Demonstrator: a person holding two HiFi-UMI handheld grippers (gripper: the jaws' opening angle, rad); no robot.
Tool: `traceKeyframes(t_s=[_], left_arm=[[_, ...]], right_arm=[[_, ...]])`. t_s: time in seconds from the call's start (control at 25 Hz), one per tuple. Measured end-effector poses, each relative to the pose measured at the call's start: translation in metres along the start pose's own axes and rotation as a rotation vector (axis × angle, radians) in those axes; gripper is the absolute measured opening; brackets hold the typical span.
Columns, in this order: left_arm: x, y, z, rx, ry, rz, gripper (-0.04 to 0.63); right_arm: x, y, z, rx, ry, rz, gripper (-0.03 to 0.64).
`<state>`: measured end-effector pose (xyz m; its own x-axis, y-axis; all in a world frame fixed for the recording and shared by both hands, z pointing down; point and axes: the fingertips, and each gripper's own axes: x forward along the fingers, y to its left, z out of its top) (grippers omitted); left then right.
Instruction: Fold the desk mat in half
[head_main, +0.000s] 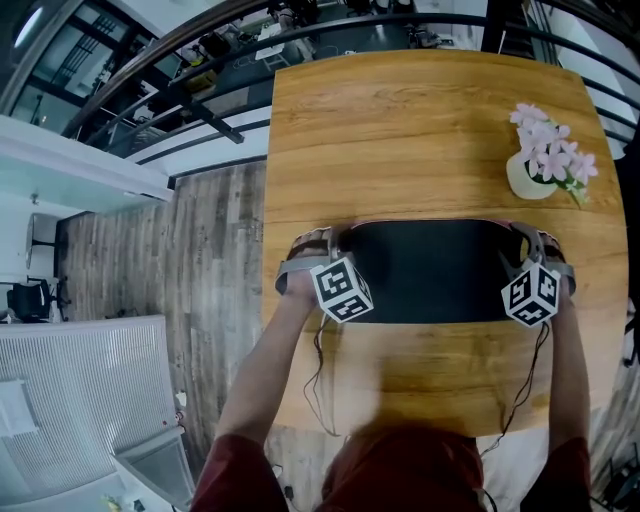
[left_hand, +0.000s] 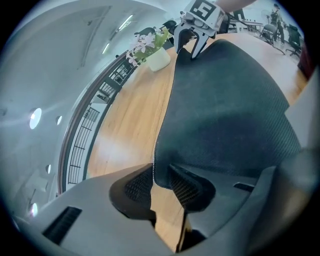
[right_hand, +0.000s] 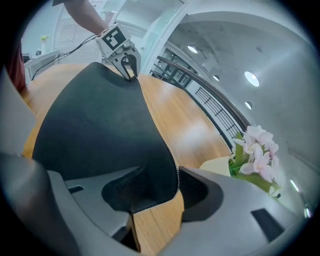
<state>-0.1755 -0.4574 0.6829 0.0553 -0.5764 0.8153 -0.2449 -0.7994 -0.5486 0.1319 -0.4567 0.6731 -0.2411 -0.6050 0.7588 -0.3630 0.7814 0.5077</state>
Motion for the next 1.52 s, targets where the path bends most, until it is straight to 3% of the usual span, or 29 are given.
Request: traceKeyframes(t_s=[0.16, 0.48, 0.6, 0.76, 0.96, 1.16, 1.52], left_arm=[[-0.002, 0.005, -0.001, -0.025, 0.007, 0.030, 0.145], [-0.006, 0.012, -0.001, -0.050, 0.001, 0.082, 0.206], [-0.010, 0.012, -0.003, -0.124, -0.007, 0.089, 0.211], [-0.028, 0.011, -0.002, -0.168, -0.014, 0.103, 0.222], [-0.062, 0.001, -0.001, -0.286, -0.048, 0.086, 0.219], [-0.098, -0.011, -0.006, -0.350, -0.081, 0.100, 0.219], [-0.168, -0.039, -0.003, -0.564, -0.228, 0.113, 0.219]], right_arm=[[-0.002, -0.008, 0.001, 0.005, -0.006, -0.038, 0.272], [-0.004, -0.010, 0.000, 0.018, 0.007, -0.052, 0.291], [-0.008, -0.010, -0.001, 0.067, 0.003, -0.051, 0.288], [-0.022, -0.009, 0.004, 0.186, -0.025, -0.052, 0.291], [-0.050, 0.011, 0.015, 0.314, -0.058, -0.005, 0.291], [-0.085, 0.020, 0.029, 0.405, -0.109, -0.021, 0.291], [-0.150, 0.052, 0.057, 0.550, -0.230, -0.076, 0.290]])
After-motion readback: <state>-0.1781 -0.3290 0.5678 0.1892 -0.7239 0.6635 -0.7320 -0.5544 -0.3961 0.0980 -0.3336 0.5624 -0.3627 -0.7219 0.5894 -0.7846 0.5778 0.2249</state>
